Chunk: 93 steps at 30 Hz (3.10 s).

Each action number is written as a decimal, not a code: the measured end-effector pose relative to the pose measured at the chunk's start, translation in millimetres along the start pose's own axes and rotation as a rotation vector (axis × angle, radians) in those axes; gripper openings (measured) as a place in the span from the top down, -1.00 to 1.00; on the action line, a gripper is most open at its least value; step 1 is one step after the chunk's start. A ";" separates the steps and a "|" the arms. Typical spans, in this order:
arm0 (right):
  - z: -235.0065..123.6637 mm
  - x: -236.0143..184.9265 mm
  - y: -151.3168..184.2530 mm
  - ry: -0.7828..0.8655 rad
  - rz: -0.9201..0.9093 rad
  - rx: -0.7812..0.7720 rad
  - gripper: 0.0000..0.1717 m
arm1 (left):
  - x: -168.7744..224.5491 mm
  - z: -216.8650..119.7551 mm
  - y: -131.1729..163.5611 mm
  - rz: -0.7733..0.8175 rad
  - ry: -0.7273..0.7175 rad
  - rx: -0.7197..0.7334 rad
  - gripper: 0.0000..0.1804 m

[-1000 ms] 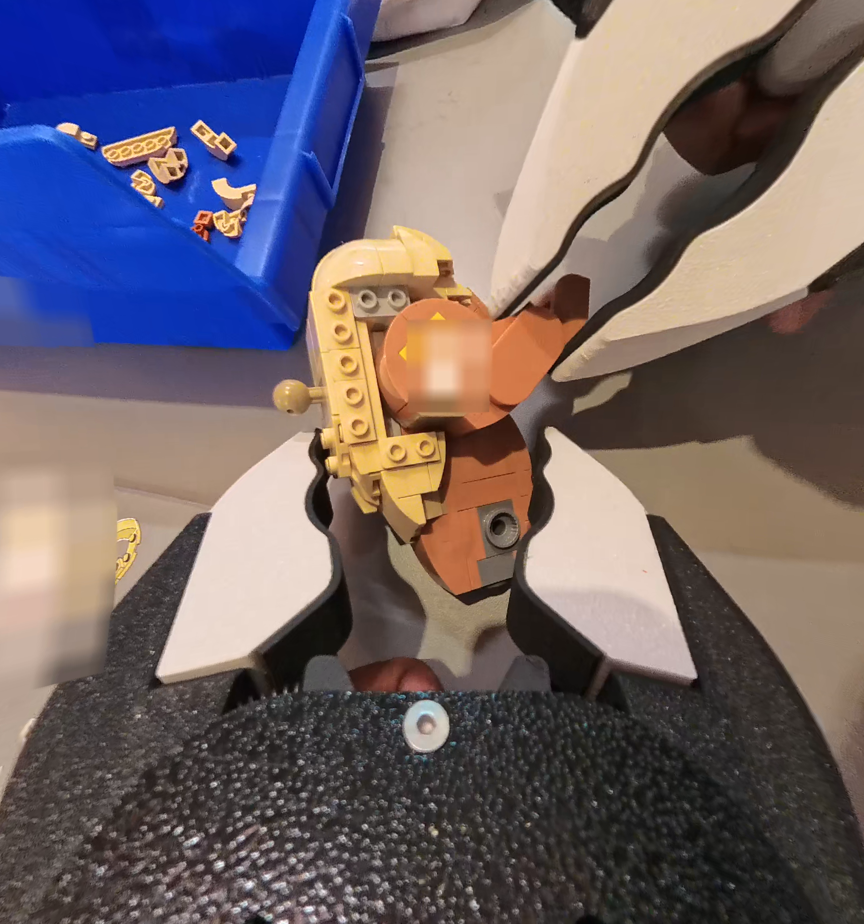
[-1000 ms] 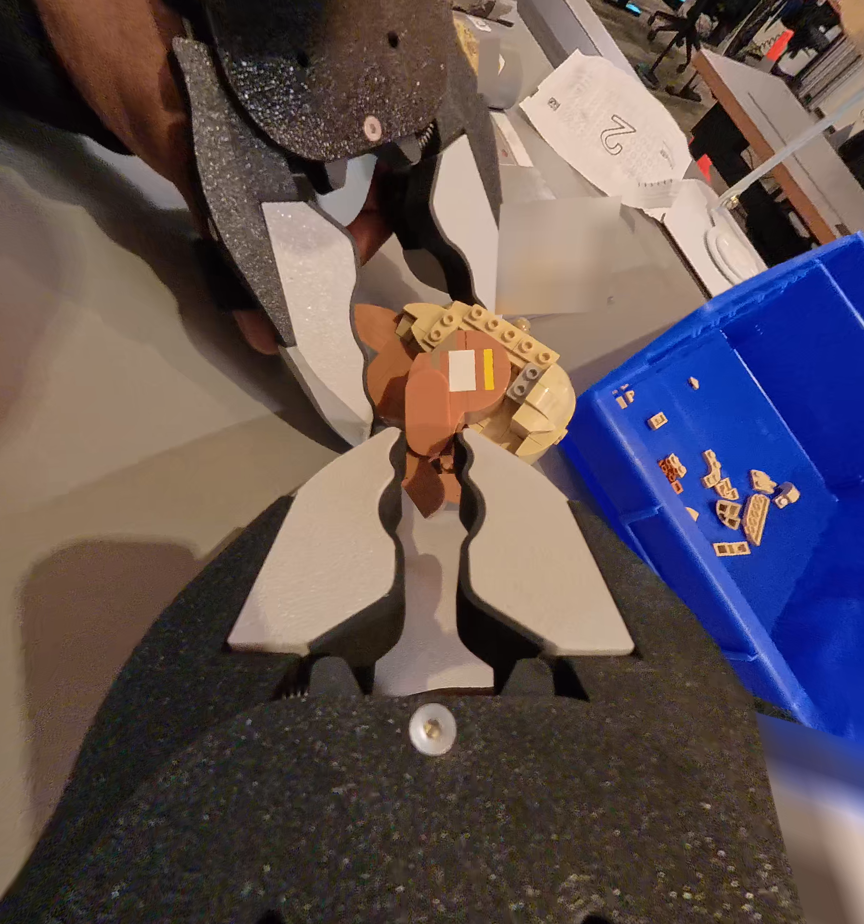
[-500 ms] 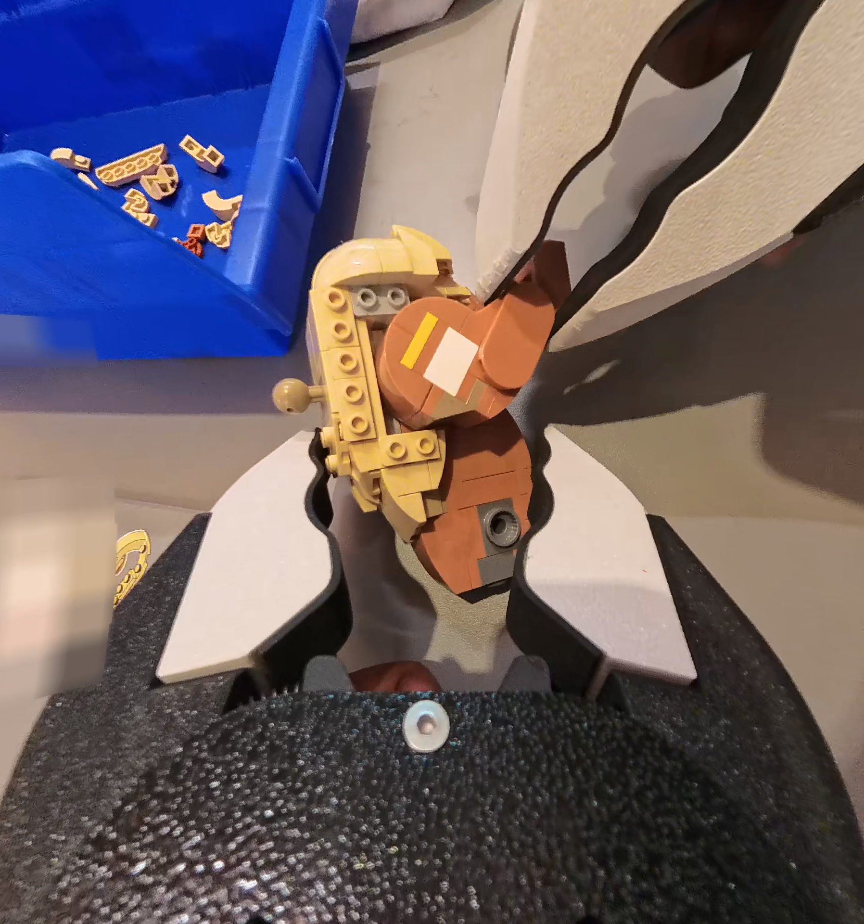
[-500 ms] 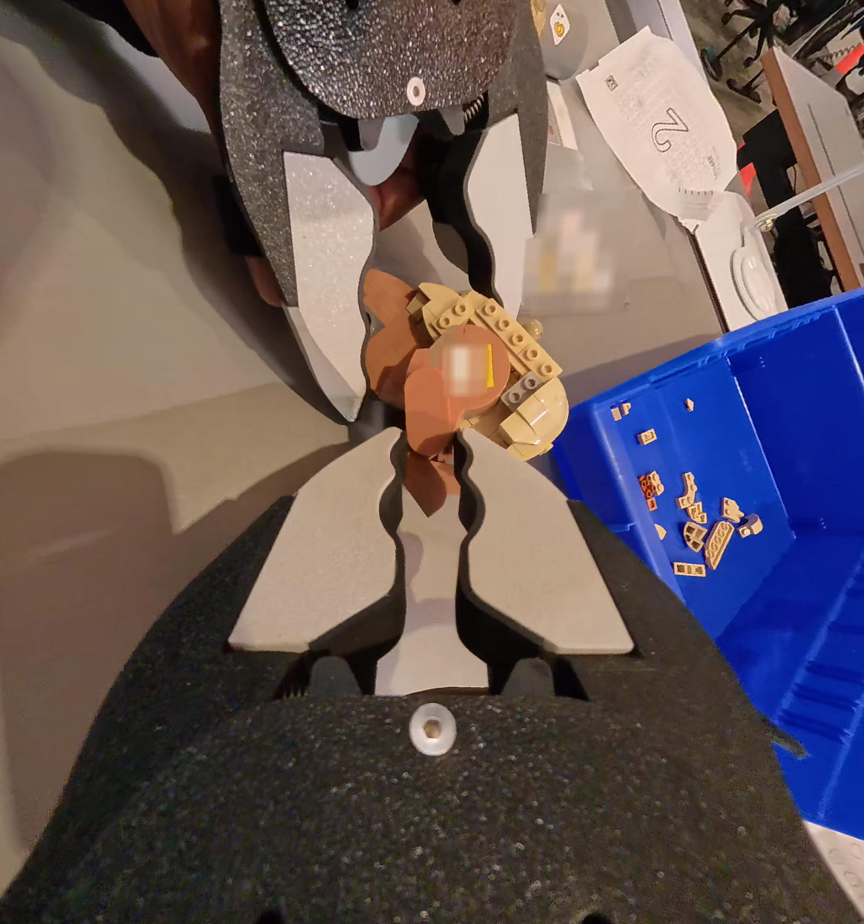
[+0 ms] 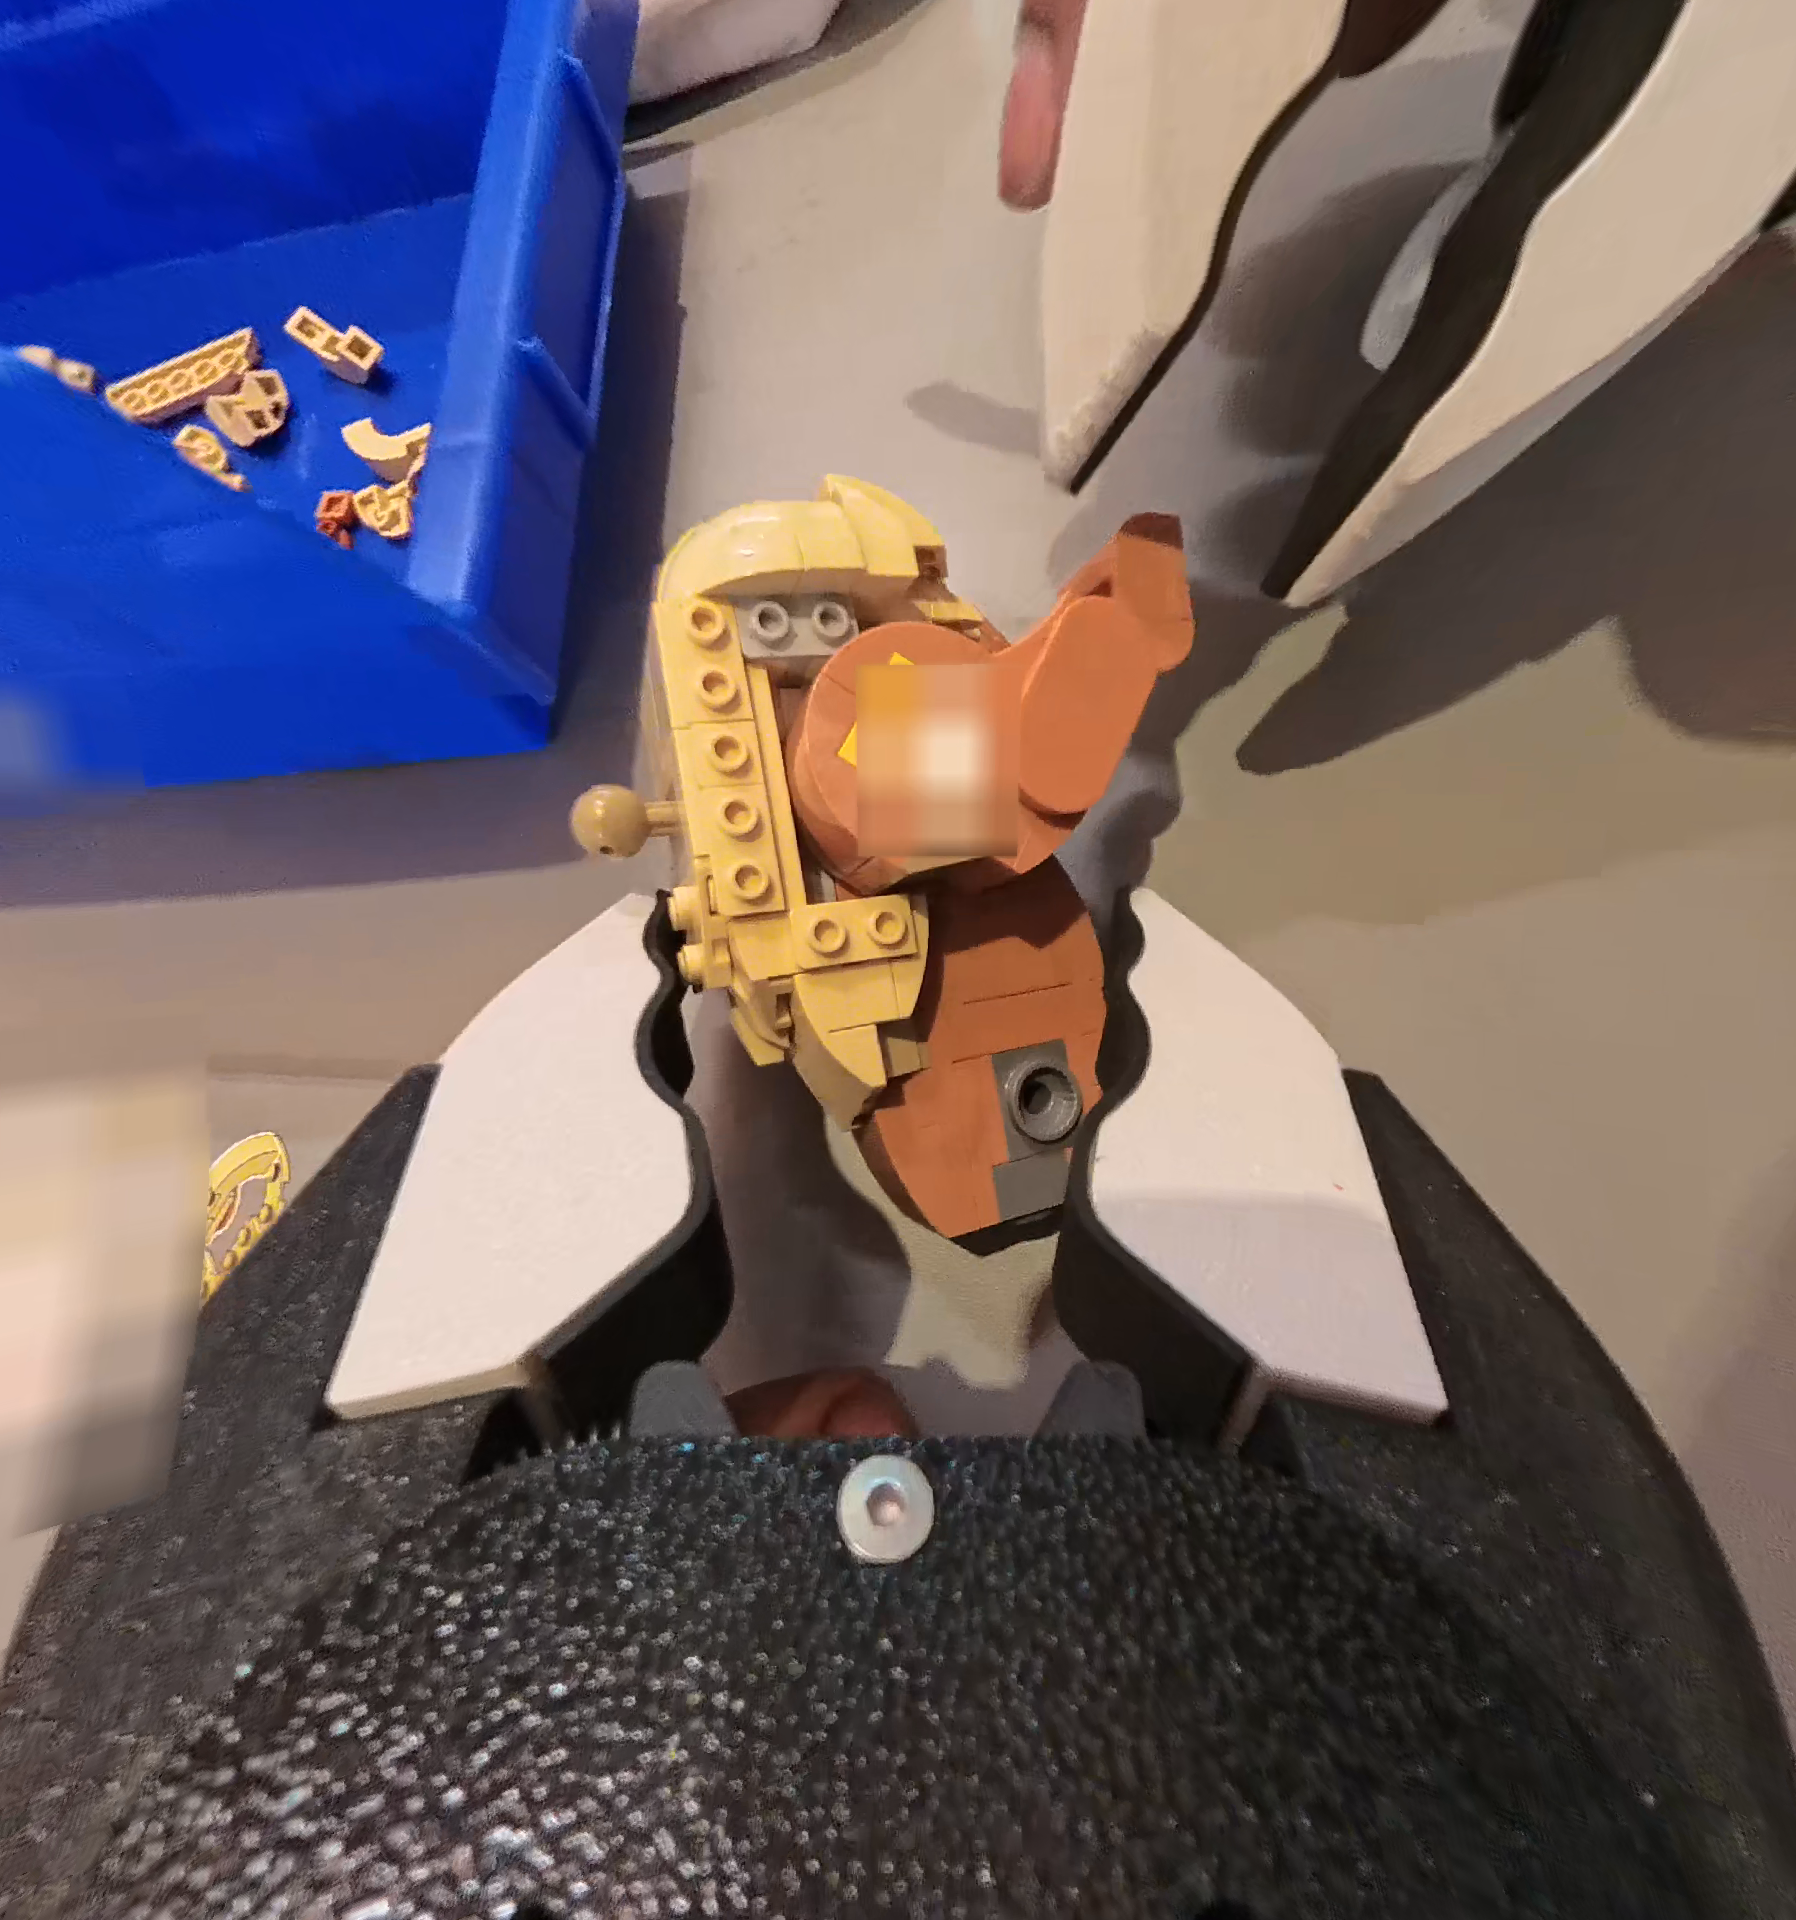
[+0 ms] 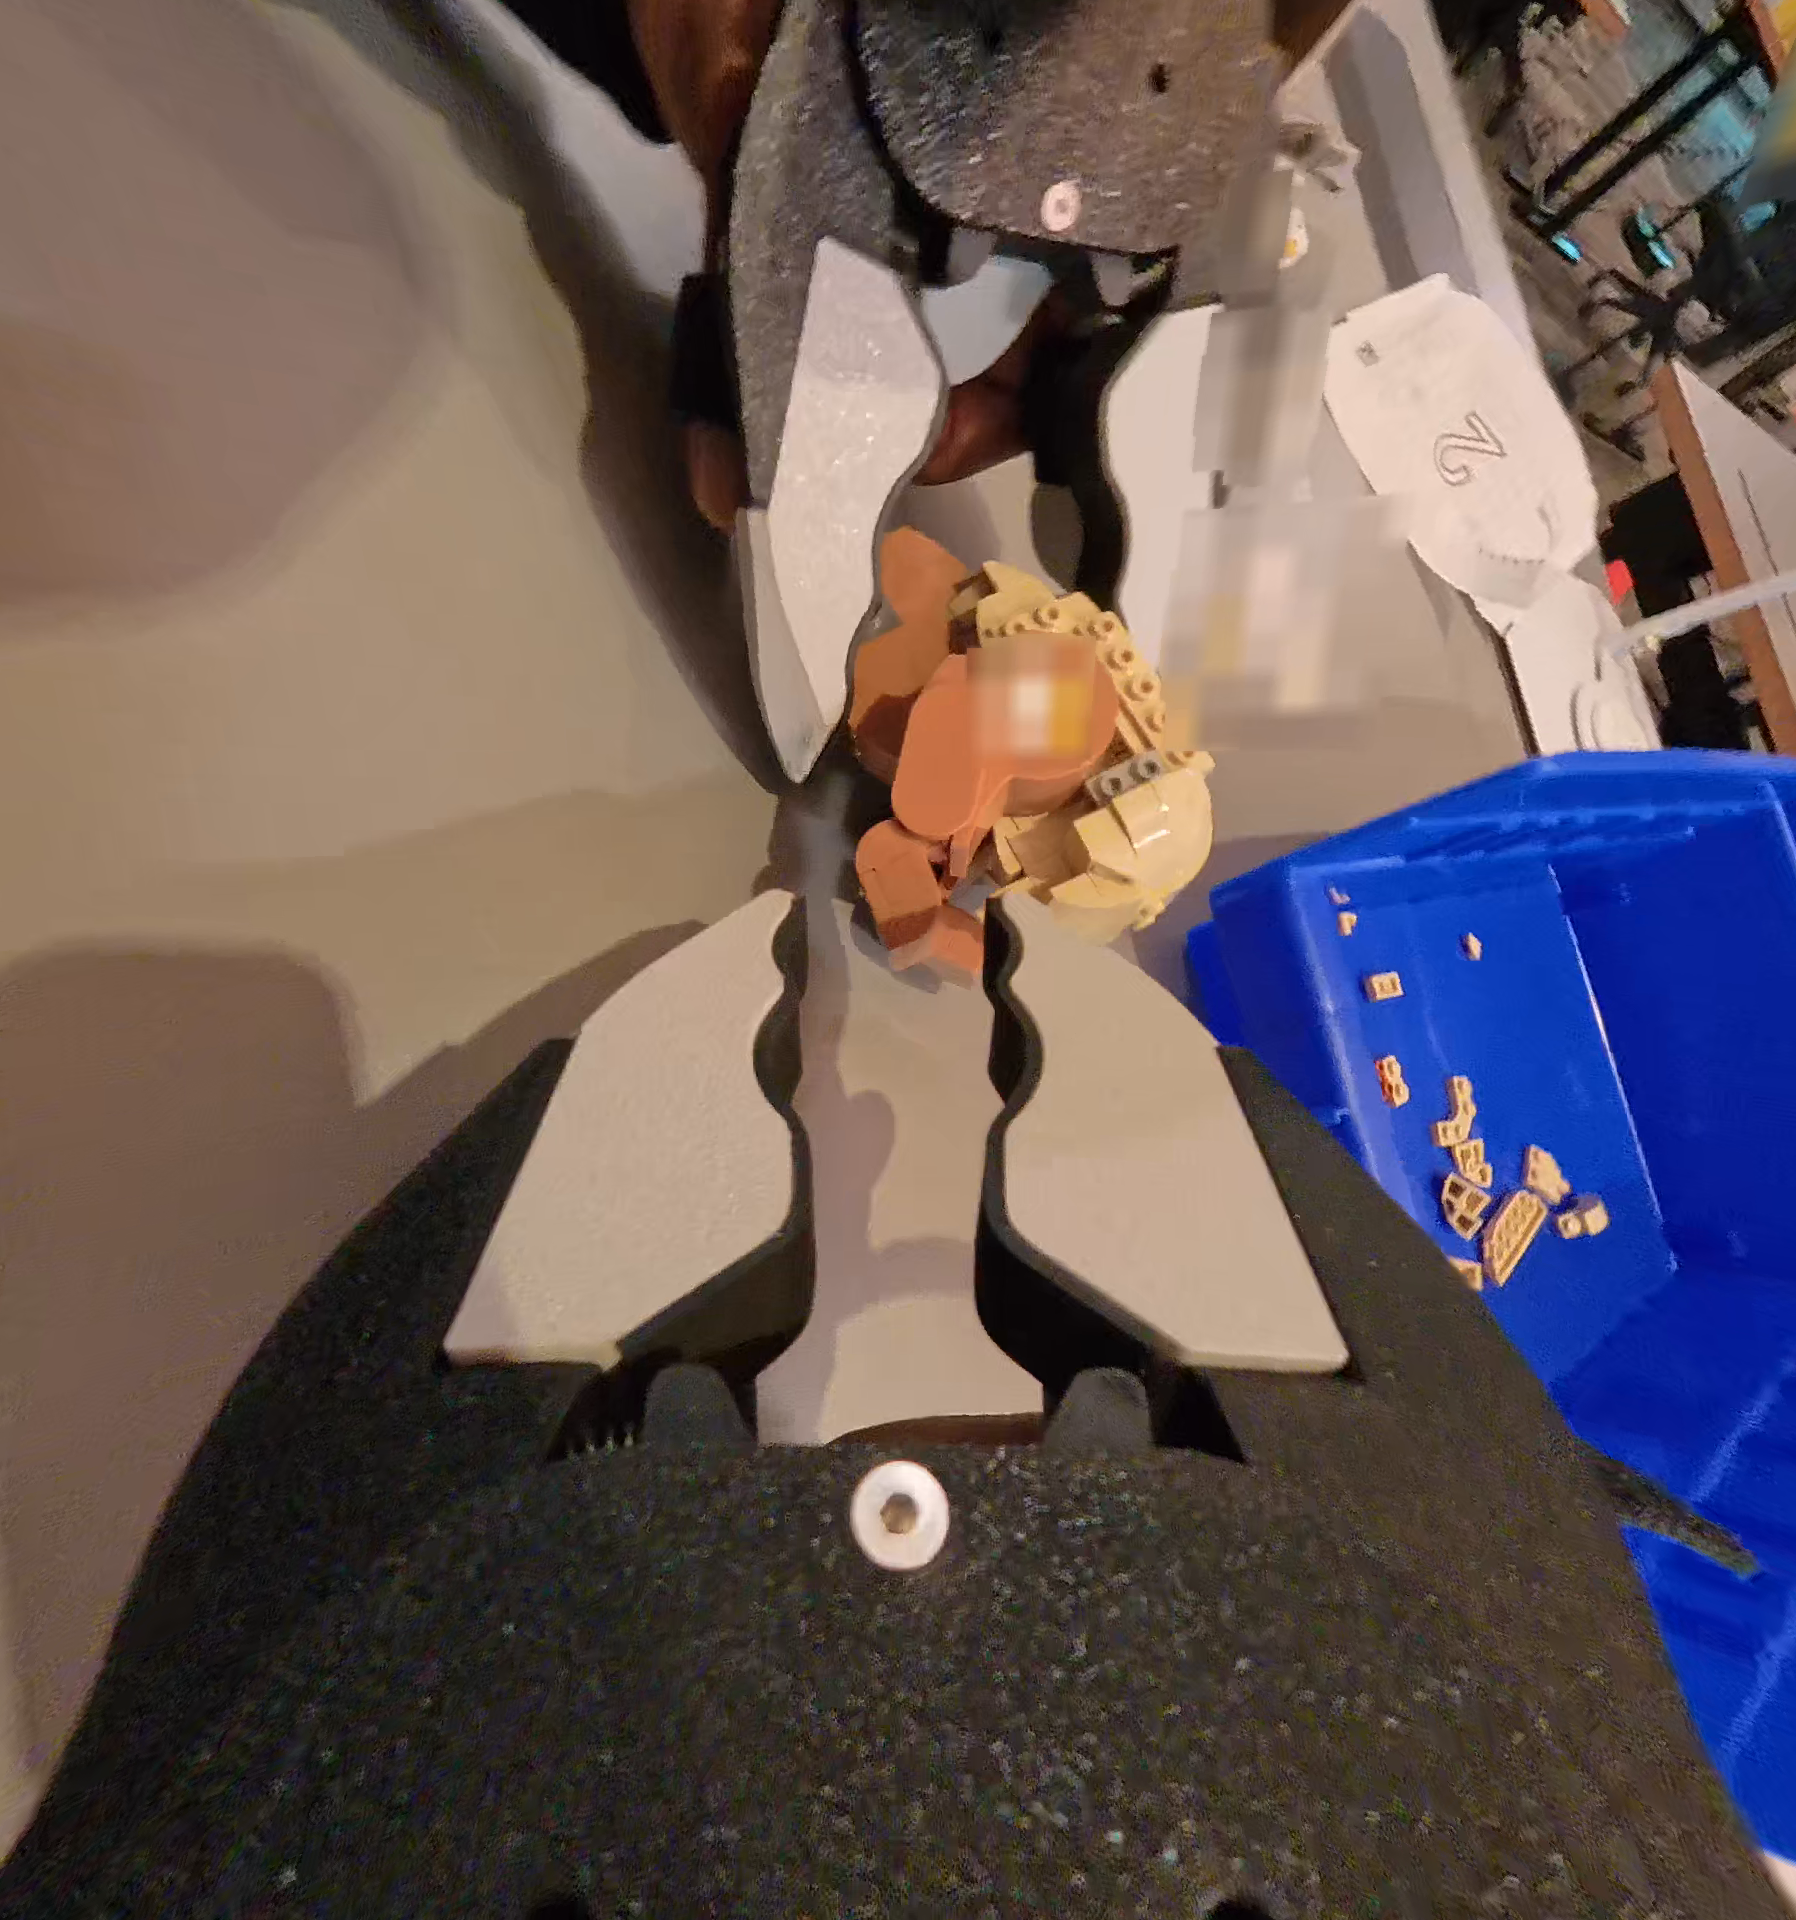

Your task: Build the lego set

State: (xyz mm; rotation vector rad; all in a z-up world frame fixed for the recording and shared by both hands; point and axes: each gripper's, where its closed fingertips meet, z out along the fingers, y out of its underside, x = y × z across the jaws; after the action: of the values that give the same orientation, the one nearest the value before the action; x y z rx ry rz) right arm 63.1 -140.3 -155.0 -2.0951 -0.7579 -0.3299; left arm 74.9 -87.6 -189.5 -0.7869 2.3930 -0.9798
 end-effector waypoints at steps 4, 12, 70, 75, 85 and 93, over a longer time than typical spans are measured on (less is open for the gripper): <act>3.9 -5.8 8.2 -0.053 -0.124 -0.056 0.62 | 7.9 -0.2 -3.0 0.045 0.028 0.005 0.15; 1.5 -14.4 8.0 -0.172 -0.264 -0.032 0.85 | 15.1 0.7 -4.6 0.102 0.077 -0.002 0.15; -36.7 -19.8 38.0 -0.201 -0.380 -0.084 0.85 | 25.4 38.4 -44.3 0.289 0.212 -0.140 0.19; -37.1 -16.6 41.0 -0.161 -0.353 -0.089 0.85 | 23.9 39.0 -45.5 0.253 0.203 -0.119 0.19; -72.7 -20.2 45.9 -0.079 -0.091 -0.014 0.49 | 23.0 53.0 -53.3 0.081 0.161 -0.053 0.18; -84.1 -9.6 7.4 0.036 0.263 0.247 0.24 | 11.6 32.3 -69.5 0.090 0.005 0.143 0.17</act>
State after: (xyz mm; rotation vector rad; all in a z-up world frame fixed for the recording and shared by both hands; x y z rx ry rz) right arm 63.5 -214.9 -114.3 -1.9193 -0.4678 -0.1222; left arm 108.4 -151.7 -161.6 -0.6196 2.3116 -1.1023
